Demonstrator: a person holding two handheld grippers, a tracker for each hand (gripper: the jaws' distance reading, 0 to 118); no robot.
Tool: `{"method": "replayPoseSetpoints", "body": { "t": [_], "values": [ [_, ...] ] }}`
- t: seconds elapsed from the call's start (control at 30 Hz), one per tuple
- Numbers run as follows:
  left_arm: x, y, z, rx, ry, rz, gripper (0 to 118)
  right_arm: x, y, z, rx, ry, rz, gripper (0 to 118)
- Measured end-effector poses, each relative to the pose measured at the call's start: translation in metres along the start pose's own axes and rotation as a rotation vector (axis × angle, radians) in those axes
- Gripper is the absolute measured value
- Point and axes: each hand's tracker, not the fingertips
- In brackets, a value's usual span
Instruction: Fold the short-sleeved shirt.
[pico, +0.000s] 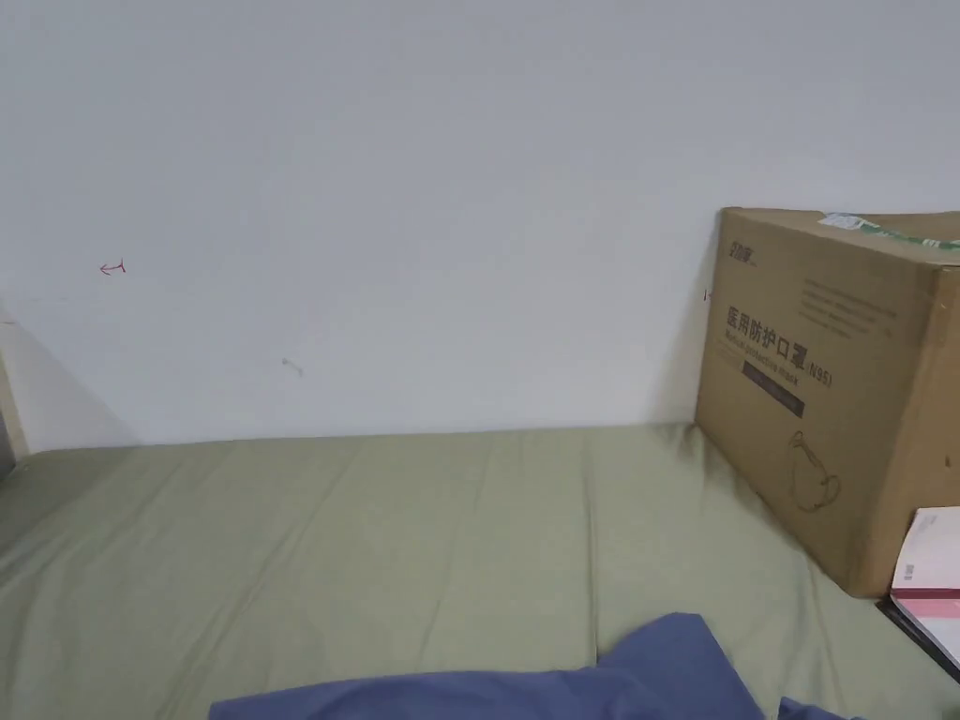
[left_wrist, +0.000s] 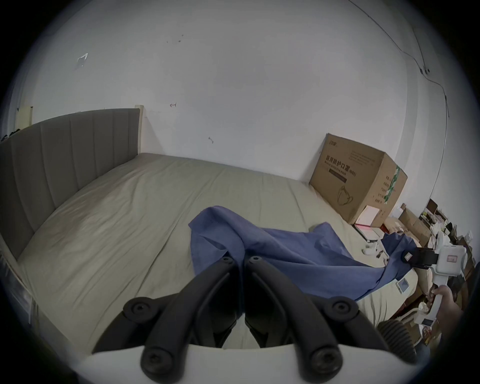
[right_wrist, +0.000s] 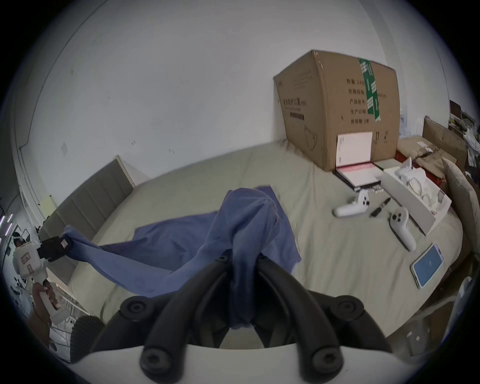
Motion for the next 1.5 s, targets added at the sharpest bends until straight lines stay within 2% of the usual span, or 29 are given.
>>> {"method": "replayPoseSetpoints", "body": {
  "t": [0.2, 0.23, 0.27, 0.3, 0.37, 0.4, 0.5, 0.57, 0.67, 0.77, 0.83, 0.87, 0.9, 0.93, 0.97, 1.0, 1.03, 1.07, 1.13, 1.2, 1.27, 1.37, 1.47, 1.5],
  "values": [
    [-0.011, -0.033, -0.043, -0.311, 0.04, 0.034, 4, 0.005, -0.021, -0.046, -0.24, -0.087, -0.023, 9],
    [-0.013, -0.039, -0.05, -0.346, 0.039, 0.054, 5, 0.005, -0.024, -0.054, -0.281, -0.102, -0.019, 11],
    [-0.014, -0.046, -0.056, -0.371, 0.047, 0.081, 11, 0.004, -0.027, -0.06, -0.315, -0.122, -0.024, 17],
    [-0.017, -0.051, -0.06, -0.388, 0.047, 0.113, 36, 0.003, -0.03, -0.068, -0.358, -0.139, -0.023, 39],
    [-0.022, -0.055, -0.063, -0.402, 0.029, 0.201, 93, 0.002, -0.034, -0.068, -0.348, -0.129, -0.031, 95],
    [-0.023, -0.059, -0.062, -0.404, 0.012, 0.242, 105, 0.0, -0.035, -0.068, -0.357, -0.127, -0.038, 107],
    [-0.023, -0.055, -0.058, -0.382, -0.013, 0.298, 104, -0.005, -0.03, -0.062, -0.352, -0.117, -0.044, 108],
    [-0.021, -0.05, -0.056, -0.383, -0.01, 0.288, 104, -0.009, -0.021, -0.057, -0.338, -0.177, -0.006, 108],
    [-0.013, -0.022, -0.047, -0.328, -0.032, 0.237, 104, -0.02, 0.005, -0.033, -0.194, -0.16, 0.032, 108],
    [0.001, 0.013, -0.028, -0.164, -0.012, 0.15, 104, -0.034, 0.033, -0.003, 0.01, -0.076, 0.045, 107],
    [0.012, 0.029, -0.014, -0.057, -0.02, 0.107, 99, -0.042, 0.045, 0.016, 0.132, 0.038, 0.029, 106],
    [0.017, 0.034, -0.008, 0.002, -0.026, 0.089, 92, -0.045, 0.048, 0.023, 0.196, 0.084, 0.012, 105],
    [0.022, 0.037, -0.002, 0.071, -0.016, 0.067, 73, -0.048, 0.049, 0.026, 0.24, 0.129, 0.011, 97],
    [0.025, 0.037, 0.001, 0.115, -0.006, 0.04, 53, -0.052, 0.05, 0.027, 0.262, 0.131, 0.018, 79],
    [0.028, 0.038, 0.0, 0.124, -0.007, 0.017, 31, -0.055, 0.051, 0.025, 0.28, 0.146, 0.025, 43],
    [0.032, 0.038, -0.002, 0.12, -0.022, 0.003, 2, -0.058, 0.051, 0.019, 0.283, 0.133, 0.037, 0],
    [0.033, 0.038, -0.005, 0.117, -0.026, 0.0, 0, -0.064, 0.051, 0.016, 0.295, 0.084, 0.056, 0],
    [0.031, 0.038, -0.009, 0.122, -0.047, 0.007, 0, -0.066, 0.052, 0.013, 0.305, 0.079, 0.056, 0],
    [0.029, 0.048, -0.023, 0.092, -0.092, 0.008, 0, -0.065, 0.056, -0.003, 0.258, 0.178, 0.028, 0],
    [0.021, 0.065, -0.047, 0.029, -0.061, -0.004, 0, -0.069, 0.057, -0.013, 0.25, 0.163, 0.021, 0],
    [-0.001, 0.085, -0.088, -0.114, -0.065, 0.054, 0, -0.064, 0.057, -0.026, 0.227, 0.163, 0.014, 0],
    [-0.041, 0.102, -0.179, -0.441, -0.12, 0.165, 0, -0.06, 0.055, -0.047, 0.186, 0.151, 0.0, 0],
    [-0.069, 0.098, -0.251, -0.566, -0.008, 0.171, 0, -0.056, 0.053, -0.067, 0.14, 0.166, -0.022, 0],
    [-0.077, 0.097, -0.271, -0.572, 0.025, 0.156, 12, -0.055, 0.05, -0.074, 0.13, 0.166, -0.025, 0]
  ]
}}
